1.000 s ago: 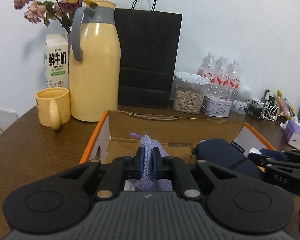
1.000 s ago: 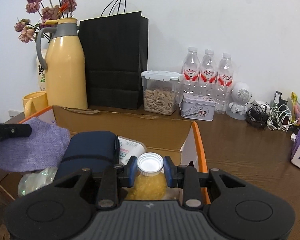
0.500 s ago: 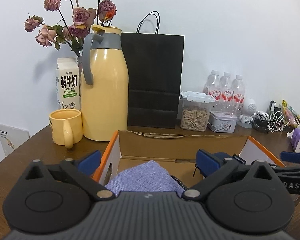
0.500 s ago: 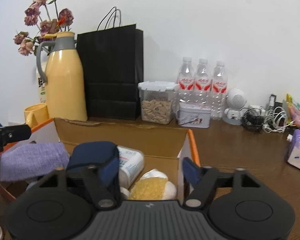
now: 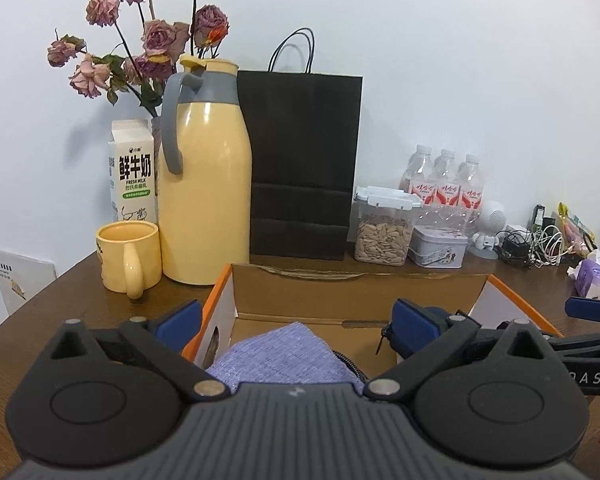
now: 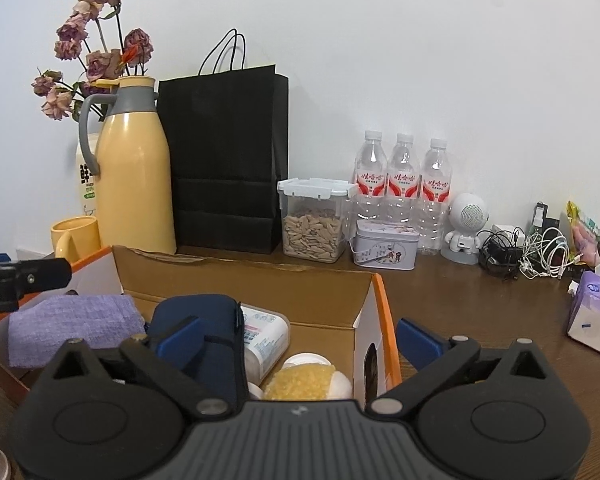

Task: Organize objects
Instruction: 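Carry the purple bag and white cap into the box and open both tools, then grasp the red rose with left tool while right tool grasps the black cable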

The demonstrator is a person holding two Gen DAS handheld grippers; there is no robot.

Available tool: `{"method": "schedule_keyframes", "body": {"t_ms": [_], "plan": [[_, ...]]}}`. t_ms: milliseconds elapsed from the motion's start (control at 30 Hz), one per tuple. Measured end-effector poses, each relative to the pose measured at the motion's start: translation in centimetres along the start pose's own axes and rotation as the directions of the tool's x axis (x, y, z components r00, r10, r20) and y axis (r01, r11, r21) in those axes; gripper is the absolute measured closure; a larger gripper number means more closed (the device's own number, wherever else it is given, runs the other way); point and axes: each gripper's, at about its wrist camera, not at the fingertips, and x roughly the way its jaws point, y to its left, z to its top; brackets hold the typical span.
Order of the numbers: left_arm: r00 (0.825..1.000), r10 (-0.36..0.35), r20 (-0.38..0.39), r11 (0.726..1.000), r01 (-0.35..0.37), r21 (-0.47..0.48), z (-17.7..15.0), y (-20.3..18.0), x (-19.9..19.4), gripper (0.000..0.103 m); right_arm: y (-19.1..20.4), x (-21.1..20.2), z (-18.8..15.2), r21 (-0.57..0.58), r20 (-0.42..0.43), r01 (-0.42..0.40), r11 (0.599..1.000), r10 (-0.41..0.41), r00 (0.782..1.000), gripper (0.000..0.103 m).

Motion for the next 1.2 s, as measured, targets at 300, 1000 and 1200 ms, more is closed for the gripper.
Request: {"method": "schedule_keyframes", "body": {"t_ms": [300,1000,1200], "plan": [[1.000,-0.026,-0.002,1.000,0.026,0.013,0.7,-0.4,-2.3,0.000,1.2,-2.9,0.2,-0.049,0.023,-0.007,0.999,0.009,1.000,0.000],[0.995,-0.002,-0.104,0.999,0.006,0.038,-1.8,1.5,-9.9,0.000,1.9,-11.4,-3.4,-0.043,-0.056,-0.026,0.999,0.023,0.998,0.000],[0.988,0.005,-0.152,0.999,0.001,0.040,-3.5,2.3,-11.5,0.000,2.2,-13.2,-5.7,-0.056,-0.099,-0.031,0.998,0.025,0.995,0.000]]}}
